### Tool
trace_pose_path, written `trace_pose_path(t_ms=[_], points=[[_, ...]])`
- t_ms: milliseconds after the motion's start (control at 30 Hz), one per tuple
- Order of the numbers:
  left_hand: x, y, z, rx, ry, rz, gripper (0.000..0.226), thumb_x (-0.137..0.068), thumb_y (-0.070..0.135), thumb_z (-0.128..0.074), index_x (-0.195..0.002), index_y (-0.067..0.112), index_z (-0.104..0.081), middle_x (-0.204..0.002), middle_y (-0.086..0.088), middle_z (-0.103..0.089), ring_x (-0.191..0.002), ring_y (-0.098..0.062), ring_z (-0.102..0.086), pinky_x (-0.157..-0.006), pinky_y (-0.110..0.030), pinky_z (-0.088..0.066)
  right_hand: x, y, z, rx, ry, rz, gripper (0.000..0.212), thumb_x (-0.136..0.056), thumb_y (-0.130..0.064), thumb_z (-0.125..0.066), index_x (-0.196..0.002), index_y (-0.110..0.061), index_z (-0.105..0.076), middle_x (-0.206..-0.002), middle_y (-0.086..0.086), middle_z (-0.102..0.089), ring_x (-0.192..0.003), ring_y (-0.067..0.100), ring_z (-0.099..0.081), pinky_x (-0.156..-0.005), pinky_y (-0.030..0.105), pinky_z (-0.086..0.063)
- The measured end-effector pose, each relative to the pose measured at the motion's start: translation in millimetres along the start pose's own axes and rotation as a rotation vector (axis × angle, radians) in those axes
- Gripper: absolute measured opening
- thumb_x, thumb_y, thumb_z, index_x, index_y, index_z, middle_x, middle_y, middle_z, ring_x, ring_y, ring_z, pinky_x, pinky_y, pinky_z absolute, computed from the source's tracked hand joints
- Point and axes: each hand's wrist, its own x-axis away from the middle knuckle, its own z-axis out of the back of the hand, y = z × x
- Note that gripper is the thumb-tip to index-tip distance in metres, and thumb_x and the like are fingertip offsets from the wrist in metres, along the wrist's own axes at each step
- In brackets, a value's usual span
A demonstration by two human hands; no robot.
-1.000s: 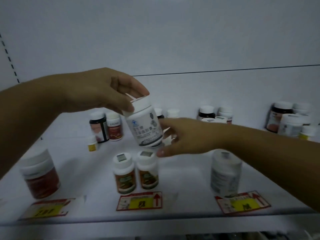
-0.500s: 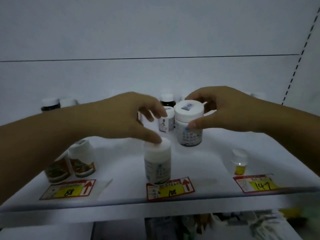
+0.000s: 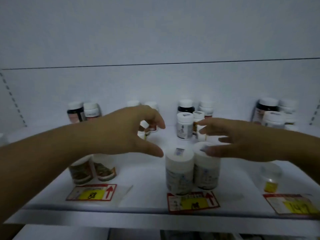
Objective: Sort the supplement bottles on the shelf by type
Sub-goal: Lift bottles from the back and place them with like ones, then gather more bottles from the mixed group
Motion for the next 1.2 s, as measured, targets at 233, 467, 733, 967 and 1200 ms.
trace_pose_path(t_ms=[233,467,733,967,1200], points=[[45,-101,97,-0.176,0.107,0.283,0.025,-0.069,0.044,-0.073,-0.091,0.035,-0.063,-0.095,0.015,-0.066,-0.087,0.001,-0.063,-0.081,-0.026,-0.052,-73,-96,2,0.091,0.130,0.228,0.063,-0.048,-0.074,-0.046,-0.106,-0.049,-0.048,-0.111,-0.029,-0.054,-0.102,-0.013,-0.051,-0.086,0.012,-0.043],[60,-213,136,-0.247,0.053,0.323,0.026,-0.074,0.036,-0.072,-0.097,0.027,-0.064,-0.093,0.015,-0.066,-0.087,-0.008,-0.063,-0.081,-0.029,-0.051,-198,-204,-47,0.335,-0.082,0.281,0.039,-0.081,-0.052,-0.055,-0.116,-0.034,-0.056,-0.119,-0.015,-0.058,-0.104,0.001,-0.055,-0.092,0.023,-0.044],[35,-312,157,-0.147,-0.151,0.307,0.038,-0.077,0.028,-0.072,-0.113,0.025,-0.060,-0.118,0.005,-0.059,-0.104,-0.020,-0.060,-0.090,-0.034,-0.051,-315,-220,-92,0.407,0.043,0.116,0.044,-0.087,-0.040,-0.055,-0.128,-0.025,-0.048,-0.132,-0.002,-0.053,-0.113,0.015,-0.051,-0.088,0.025,-0.039],[-19,-362,131,-0.143,-0.043,0.215,0.056,-0.079,0.027,-0.069,-0.131,0.026,-0.047,-0.133,-0.004,-0.050,-0.115,-0.019,-0.049,-0.090,-0.026,-0.038,-364,-195,-98,0.369,0.172,-0.007,0.054,-0.088,-0.030,-0.055,-0.138,-0.019,-0.037,-0.142,0.006,-0.044,-0.122,0.022,-0.046,-0.098,0.032,-0.035],[-45,-376,115,-0.160,-0.044,0.220,0.061,-0.074,0.043,-0.070,-0.129,0.023,-0.053,-0.126,-0.001,-0.058,-0.096,-0.014,-0.050,-0.084,-0.027,-0.041,-388,-186,-109,0.379,0.138,0.047,0.042,-0.090,-0.034,-0.049,-0.127,-0.015,-0.047,-0.122,0.014,-0.048,-0.103,0.027,-0.050,-0.081,0.031,-0.039]])
